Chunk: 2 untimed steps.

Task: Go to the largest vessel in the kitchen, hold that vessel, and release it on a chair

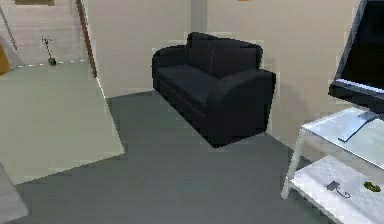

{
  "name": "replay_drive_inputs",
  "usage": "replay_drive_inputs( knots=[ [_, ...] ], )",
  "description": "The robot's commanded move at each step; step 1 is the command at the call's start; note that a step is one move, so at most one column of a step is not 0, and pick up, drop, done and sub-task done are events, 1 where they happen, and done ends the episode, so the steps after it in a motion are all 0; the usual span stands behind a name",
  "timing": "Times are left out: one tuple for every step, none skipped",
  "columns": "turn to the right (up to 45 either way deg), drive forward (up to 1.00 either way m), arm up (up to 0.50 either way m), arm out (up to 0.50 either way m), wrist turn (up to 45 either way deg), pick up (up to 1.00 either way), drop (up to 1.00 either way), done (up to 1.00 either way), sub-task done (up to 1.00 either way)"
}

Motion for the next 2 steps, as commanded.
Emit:
replay_drive_inputs(
  knots=[
    [0.0, 0.55, 0.00, 0.00, 0.0, 0.00, 0.00, 0.00, 0.00],
    [-27.0, 0.00, 0.00, 0.00, 0.0, 0.00, 0.00, 0.00, 0.00]
  ],
)
